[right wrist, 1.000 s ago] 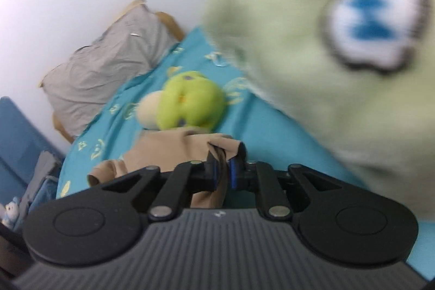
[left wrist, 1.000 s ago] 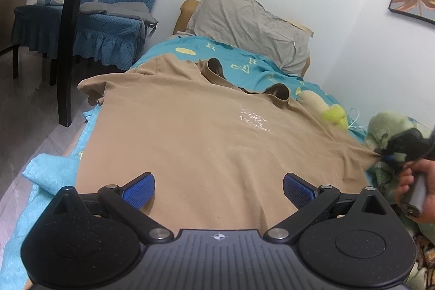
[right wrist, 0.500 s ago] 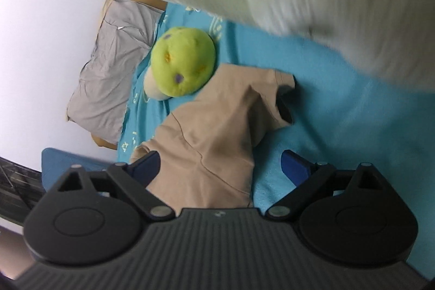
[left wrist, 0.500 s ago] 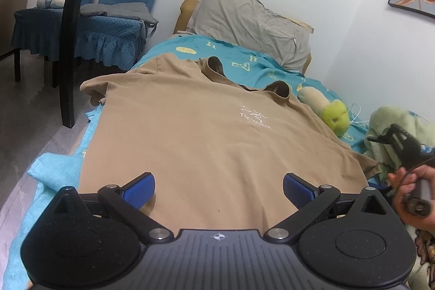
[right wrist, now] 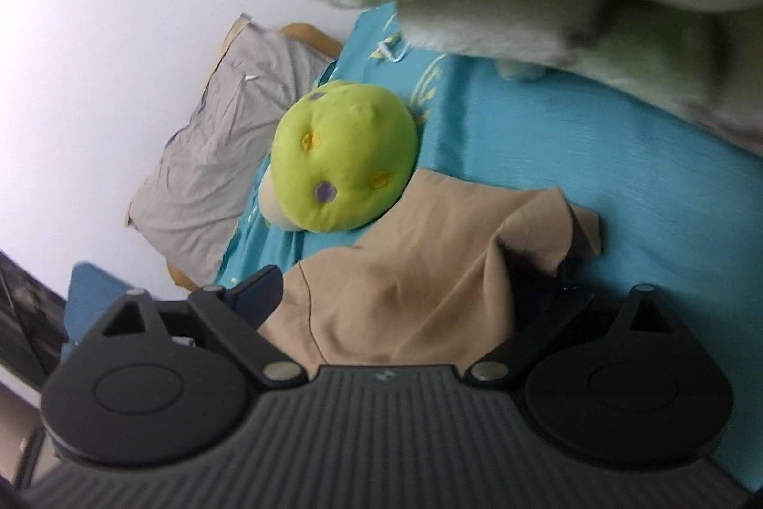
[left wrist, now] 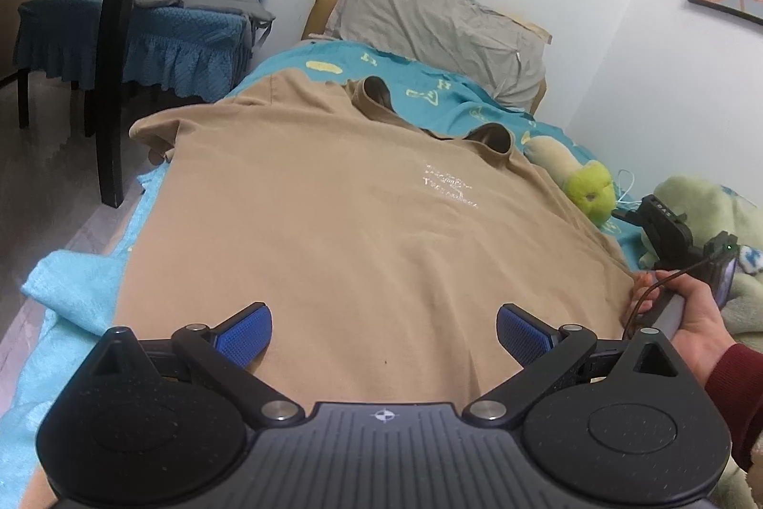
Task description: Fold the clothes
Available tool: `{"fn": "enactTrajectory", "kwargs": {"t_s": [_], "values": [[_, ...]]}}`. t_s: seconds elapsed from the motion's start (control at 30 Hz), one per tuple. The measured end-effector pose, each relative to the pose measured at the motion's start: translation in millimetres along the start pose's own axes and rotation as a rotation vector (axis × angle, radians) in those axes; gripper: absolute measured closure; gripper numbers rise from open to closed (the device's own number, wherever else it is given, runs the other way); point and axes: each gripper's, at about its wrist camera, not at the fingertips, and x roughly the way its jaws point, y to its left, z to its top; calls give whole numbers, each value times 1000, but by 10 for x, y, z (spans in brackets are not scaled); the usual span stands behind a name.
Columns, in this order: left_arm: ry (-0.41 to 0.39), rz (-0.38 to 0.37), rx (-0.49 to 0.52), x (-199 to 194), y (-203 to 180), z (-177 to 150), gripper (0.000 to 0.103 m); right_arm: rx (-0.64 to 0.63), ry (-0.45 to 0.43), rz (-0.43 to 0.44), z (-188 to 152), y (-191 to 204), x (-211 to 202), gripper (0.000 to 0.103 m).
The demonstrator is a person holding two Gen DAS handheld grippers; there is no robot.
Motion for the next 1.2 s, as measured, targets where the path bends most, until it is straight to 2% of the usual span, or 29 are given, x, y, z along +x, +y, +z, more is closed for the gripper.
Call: {"fn": "enactTrajectory", "kwargs": {"t_s": [0.03,0.1,0.17,0.2,0.23,0.43,0.63,0.7,0.8,1.0,1.2], "values": [[2,0,-3,4,3,-2,1,-6,12,-11,9,21,42,26],[4,0,-7,8,4,-8,1,-37,34,-44,25,75,105,34],[3,4,1,2,-9,-12,1,-83,52,-70,36,121,112,58],[2,6,5,0,-17,-14,1,-106,61,-84,37,141,106,84],[1,8,10,-2,-24,-15,1,-127,66,-90,39,174,113,88],[-39,26,37,-86,-75,20,2,-364,-82,-126,22,640,-98,93],[-114,80,67,-220,-57,176,2,-479,-204,-240,-26,1117,-254,93],[-134,103,68,-265,-26,240,2,-523,-242,-258,-132,1339,-292,93],[-162,134,50,-342,53,335,2,-642,-280,-264,-469,1730,-361,93],[-185,204,-58,-487,401,513,2,-940,-206,-171,-1584,2391,-175,93],[-163,236,-151,-513,698,562,2,-1066,-12,-126,-2244,2375,212,91]]}}
